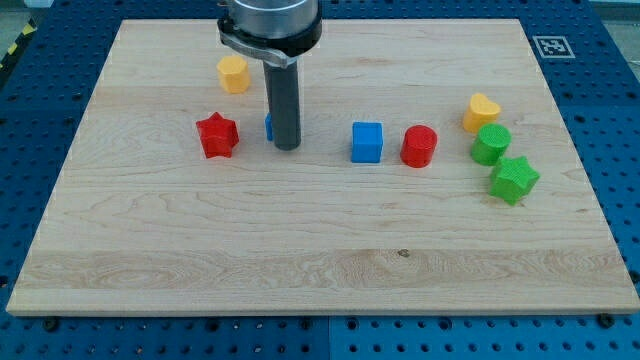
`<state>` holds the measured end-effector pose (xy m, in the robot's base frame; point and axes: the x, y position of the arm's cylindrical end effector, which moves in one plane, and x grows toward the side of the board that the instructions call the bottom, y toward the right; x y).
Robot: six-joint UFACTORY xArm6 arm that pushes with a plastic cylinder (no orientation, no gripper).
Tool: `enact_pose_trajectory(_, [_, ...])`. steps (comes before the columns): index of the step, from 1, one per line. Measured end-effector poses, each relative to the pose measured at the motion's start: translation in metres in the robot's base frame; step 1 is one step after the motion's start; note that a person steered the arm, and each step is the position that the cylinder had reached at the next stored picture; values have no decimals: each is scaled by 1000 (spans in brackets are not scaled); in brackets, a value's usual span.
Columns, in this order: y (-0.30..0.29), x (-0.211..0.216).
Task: Slide the blue triangle bottom of the yellow hexagon
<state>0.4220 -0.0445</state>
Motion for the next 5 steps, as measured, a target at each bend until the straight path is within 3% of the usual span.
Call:
enact_pose_trajectory(3, [38, -16])
enact_pose_trajectory(5, [-31, -25])
